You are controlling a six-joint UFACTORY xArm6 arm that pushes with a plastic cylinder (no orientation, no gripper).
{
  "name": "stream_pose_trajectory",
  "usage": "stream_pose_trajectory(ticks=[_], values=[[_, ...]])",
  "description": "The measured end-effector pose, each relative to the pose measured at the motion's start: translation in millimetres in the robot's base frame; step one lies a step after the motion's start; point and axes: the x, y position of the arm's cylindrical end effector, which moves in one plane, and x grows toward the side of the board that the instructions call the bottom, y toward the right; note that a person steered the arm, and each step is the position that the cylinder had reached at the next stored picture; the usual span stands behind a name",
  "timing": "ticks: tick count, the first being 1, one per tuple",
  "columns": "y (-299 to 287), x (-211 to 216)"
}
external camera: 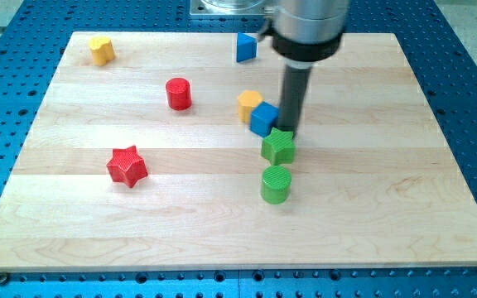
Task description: Push the green circle into the red circle
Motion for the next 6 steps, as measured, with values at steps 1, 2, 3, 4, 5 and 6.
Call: stream_pose_trajectory(ticks=[1,2,3,4,5,6], values=[[-58,-9],[-102,12],[-108,-32],[-4,-53],[29,-49],[35,-18]])
